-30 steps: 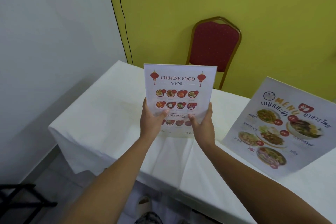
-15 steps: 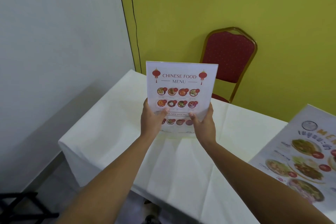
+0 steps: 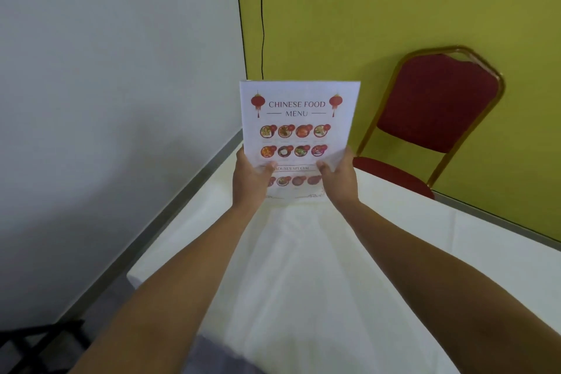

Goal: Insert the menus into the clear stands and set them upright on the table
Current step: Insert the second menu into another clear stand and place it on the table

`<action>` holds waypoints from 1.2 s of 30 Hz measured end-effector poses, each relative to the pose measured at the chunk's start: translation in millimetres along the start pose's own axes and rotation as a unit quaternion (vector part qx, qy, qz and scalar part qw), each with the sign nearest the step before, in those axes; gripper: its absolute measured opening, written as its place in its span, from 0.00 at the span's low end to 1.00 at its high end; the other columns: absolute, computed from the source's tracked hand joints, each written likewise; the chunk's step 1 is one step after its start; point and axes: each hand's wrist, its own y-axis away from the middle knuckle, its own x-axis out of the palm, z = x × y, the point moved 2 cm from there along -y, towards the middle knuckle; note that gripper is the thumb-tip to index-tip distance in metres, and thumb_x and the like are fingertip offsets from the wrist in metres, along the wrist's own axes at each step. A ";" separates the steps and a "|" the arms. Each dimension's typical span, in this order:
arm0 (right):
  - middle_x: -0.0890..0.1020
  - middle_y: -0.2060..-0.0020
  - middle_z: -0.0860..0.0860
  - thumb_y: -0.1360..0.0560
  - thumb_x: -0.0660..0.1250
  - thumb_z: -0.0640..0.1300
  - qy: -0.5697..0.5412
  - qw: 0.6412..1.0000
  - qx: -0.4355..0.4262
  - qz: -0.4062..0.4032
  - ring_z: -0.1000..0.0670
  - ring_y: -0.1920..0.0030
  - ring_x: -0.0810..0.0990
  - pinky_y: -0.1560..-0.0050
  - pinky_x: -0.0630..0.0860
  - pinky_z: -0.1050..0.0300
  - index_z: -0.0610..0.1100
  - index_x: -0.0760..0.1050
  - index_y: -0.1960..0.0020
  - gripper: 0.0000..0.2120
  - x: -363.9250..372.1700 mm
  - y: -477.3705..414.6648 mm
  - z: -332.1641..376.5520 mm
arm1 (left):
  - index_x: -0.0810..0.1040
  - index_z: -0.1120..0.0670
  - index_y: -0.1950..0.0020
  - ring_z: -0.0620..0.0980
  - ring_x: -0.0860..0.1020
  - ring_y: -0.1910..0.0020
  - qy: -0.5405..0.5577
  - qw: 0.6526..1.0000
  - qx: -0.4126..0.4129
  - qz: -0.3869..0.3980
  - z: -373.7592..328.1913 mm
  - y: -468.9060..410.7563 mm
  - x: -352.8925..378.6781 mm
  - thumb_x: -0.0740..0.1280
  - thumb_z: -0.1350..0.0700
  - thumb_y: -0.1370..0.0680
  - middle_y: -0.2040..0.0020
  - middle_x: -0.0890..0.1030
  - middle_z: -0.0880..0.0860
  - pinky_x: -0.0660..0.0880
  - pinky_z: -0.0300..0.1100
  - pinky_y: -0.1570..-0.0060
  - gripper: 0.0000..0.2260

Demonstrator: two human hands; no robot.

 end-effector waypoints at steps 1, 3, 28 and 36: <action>0.75 0.43 0.50 0.22 0.65 0.36 0.009 1.000 -0.008 -0.002 0.77 0.70 0.75 0.74 0.67 0.79 0.39 0.59 0.27 0.26 -1.4 -4.4 2.3 | 0.68 0.49 0.36 0.47 0.81 0.50 -0.007 1.000 0.002 0.000 -0.7 -0.5 2.4 0.73 0.53 0.27 0.44 0.79 0.45 0.79 0.34 0.62 0.23; 0.76 0.42 0.49 0.22 0.65 0.35 -0.002 0.999 -0.021 -0.025 0.73 0.66 0.78 0.70 0.69 0.79 0.41 0.60 0.27 0.26 -1.3 -16.8 8.0 | 0.67 0.50 0.36 0.45 0.80 0.52 -0.004 1.000 0.009 0.005 -7.2 -6.8 3.9 0.73 0.52 0.27 0.44 0.79 0.45 0.76 0.27 0.69 0.23; 0.76 0.46 0.54 0.19 0.62 0.41 0.091 0.996 0.009 0.017 0.60 0.55 0.83 0.64 0.70 0.65 0.44 0.55 0.25 0.26 81.7 -56.0 15.2 | 0.62 0.50 0.29 0.53 0.79 0.40 -0.024 0.998 -0.058 -0.013 36.7 -86.3 -18.6 0.70 0.52 0.23 0.35 0.76 0.51 0.80 0.52 0.47 0.26; 0.63 0.24 0.48 0.21 0.59 0.40 0.219 0.966 -0.010 0.135 0.44 0.26 0.65 0.33 0.69 0.44 0.46 0.50 0.21 0.32 57.0 -10.3 1.0 | 0.49 0.55 0.21 0.59 0.64 0.26 -0.136 0.983 -0.106 0.066 53.1 -43.1 -17.9 0.68 0.51 0.23 0.23 0.60 0.57 0.67 0.60 0.31 0.37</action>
